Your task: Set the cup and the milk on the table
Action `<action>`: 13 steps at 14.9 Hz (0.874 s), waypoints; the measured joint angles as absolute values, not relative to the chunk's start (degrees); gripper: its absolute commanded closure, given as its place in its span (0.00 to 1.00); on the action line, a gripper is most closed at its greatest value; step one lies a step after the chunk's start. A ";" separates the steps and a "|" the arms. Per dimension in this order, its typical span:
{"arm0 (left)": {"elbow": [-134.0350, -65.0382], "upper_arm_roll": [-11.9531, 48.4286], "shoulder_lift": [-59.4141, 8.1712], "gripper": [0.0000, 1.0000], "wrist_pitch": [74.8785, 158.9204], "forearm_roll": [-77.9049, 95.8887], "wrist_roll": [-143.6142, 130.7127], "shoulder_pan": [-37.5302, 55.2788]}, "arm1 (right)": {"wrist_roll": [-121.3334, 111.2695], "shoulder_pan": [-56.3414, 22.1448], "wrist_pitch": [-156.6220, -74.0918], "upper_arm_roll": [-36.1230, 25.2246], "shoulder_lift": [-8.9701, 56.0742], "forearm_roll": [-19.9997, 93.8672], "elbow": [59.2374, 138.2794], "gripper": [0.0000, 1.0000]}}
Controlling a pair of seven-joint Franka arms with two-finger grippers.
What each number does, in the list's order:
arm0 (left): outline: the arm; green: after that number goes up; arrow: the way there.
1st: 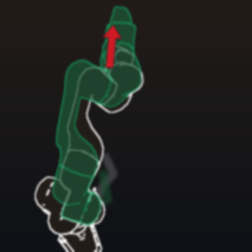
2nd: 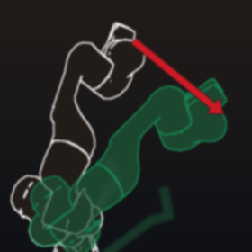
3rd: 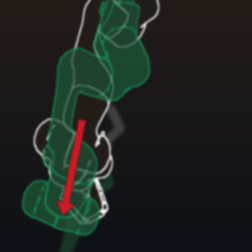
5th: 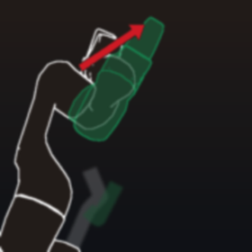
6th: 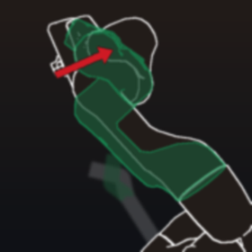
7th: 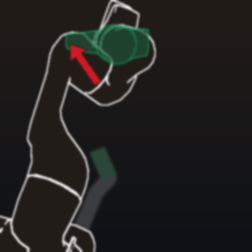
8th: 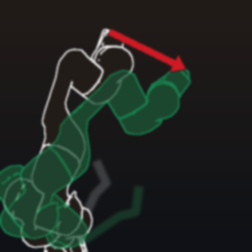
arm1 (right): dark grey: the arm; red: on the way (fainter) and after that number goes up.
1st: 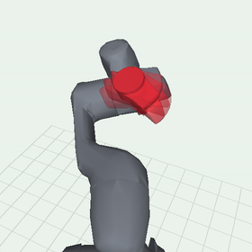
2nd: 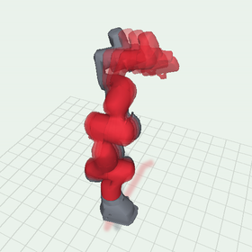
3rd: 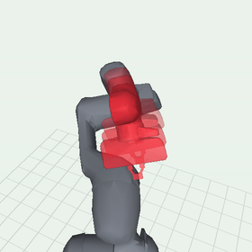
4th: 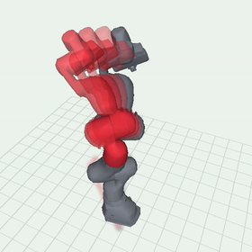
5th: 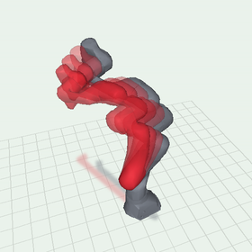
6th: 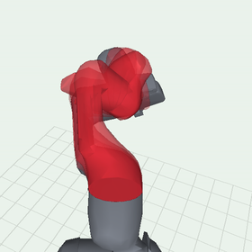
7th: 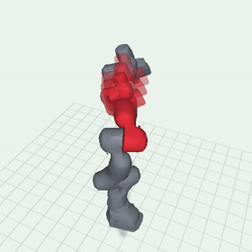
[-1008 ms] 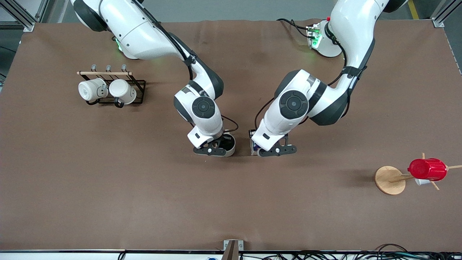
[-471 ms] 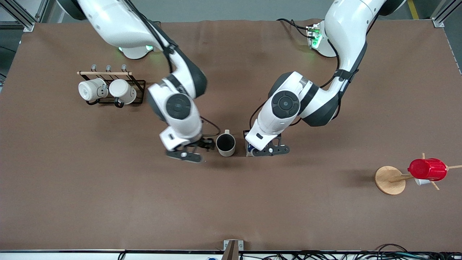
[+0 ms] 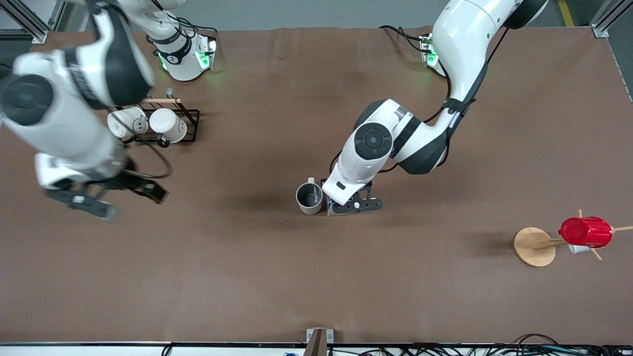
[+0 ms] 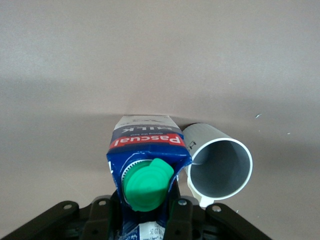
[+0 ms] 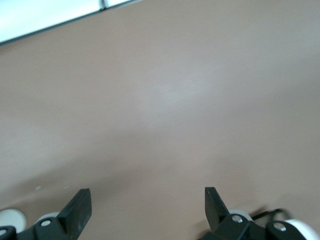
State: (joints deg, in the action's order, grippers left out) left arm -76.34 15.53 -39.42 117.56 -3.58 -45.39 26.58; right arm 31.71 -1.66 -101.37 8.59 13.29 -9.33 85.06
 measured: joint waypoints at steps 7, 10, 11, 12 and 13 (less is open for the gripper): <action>-75.48 13.87 -39.42 0.00 118.32 -3.62 -45.41 27.55 | 13.13 4.06 -92.26 -1.77 4.52 -2.24 85.47 0.00; -73.73 11.74 -37.23 0.00 117.99 -5.50 -45.20 27.03 | 10.80 4.52 -89.08 -3.32 1.95 -0.10 86.60 0.00; -73.44 10.76 -35.50 0.00 117.13 -7.02 -44.76 26.32 | 9.94 4.48 -89.04 -3.41 1.62 0.67 86.95 0.00; -73.40 10.24 -33.54 0.00 115.59 -8.29 -43.68 24.94 | 9.22 4.35 -89.07 -3.40 1.59 1.11 86.98 0.00; -73.37 10.01 -31.47 0.00 113.14 -9.40 -41.60 23.09 | 8.64 4.09 -89.11 -3.38 1.59 1.24 86.98 0.00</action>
State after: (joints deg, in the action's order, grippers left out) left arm -73.37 10.01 -31.47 113.14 -9.40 -41.60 23.09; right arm 8.64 4.09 -89.11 -3.38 1.59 1.24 86.98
